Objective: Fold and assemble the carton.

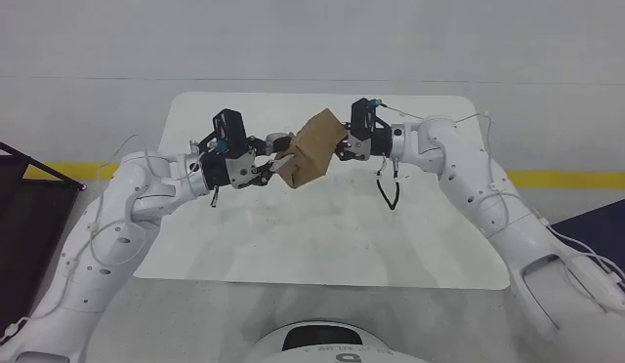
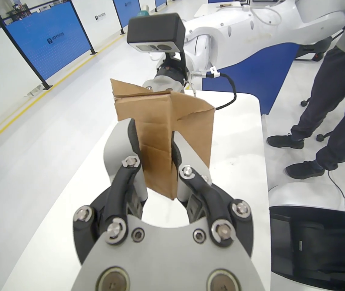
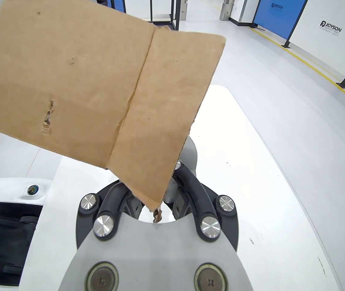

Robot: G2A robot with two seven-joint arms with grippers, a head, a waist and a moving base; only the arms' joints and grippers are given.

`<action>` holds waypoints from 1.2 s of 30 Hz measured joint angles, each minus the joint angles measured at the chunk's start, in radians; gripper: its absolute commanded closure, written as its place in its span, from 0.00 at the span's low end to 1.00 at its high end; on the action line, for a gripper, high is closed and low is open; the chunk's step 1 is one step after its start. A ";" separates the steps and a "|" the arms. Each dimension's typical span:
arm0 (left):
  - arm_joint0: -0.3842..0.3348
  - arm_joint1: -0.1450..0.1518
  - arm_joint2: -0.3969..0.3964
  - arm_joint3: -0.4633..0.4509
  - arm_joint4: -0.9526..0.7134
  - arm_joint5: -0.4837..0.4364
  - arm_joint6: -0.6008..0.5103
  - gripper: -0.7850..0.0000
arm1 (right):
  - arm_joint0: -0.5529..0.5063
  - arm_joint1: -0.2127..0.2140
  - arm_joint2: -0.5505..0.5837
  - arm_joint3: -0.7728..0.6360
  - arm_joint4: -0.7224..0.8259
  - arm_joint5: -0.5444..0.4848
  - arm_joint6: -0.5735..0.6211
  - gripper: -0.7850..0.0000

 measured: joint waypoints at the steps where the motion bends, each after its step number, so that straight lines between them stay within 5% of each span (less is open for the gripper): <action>1: 0.000 0.000 0.000 0.000 0.001 -0.001 0.000 0.97 | 0.001 0.000 -0.001 0.001 0.001 0.000 0.000 1.00; 7: 0.000 -0.002 -0.002 0.001 0.004 -0.009 0.001 0.83 | 0.005 0.000 -0.006 0.008 0.004 0.000 -0.003 1.00; 8: 0.000 -0.002 -0.002 0.001 0.005 -0.010 0.002 0.69 | 0.005 0.000 -0.006 0.009 0.004 0.000 -0.003 1.00; 10: 0.000 -0.003 -0.002 0.002 0.003 -0.013 0.002 0.00 | 0.006 0.000 -0.008 0.011 0.005 0.000 -0.005 1.00; 22: 0.004 -0.006 -0.021 0.021 -0.074 -0.007 0.022 0.00 | 0.013 -0.004 -0.026 0.030 0.009 0.000 -0.017 1.00; 30: 0.030 -0.004 -0.076 0.093 -0.274 0.027 0.040 0.00 | 0.013 -0.005 -0.038 0.045 0.025 0.000 -0.049 1.00; 36: 0.059 -0.002 -0.136 0.123 -0.378 0.101 0.045 0.00 | 0.018 -0.008 -0.101 0.115 0.186 0.000 0.040 1.00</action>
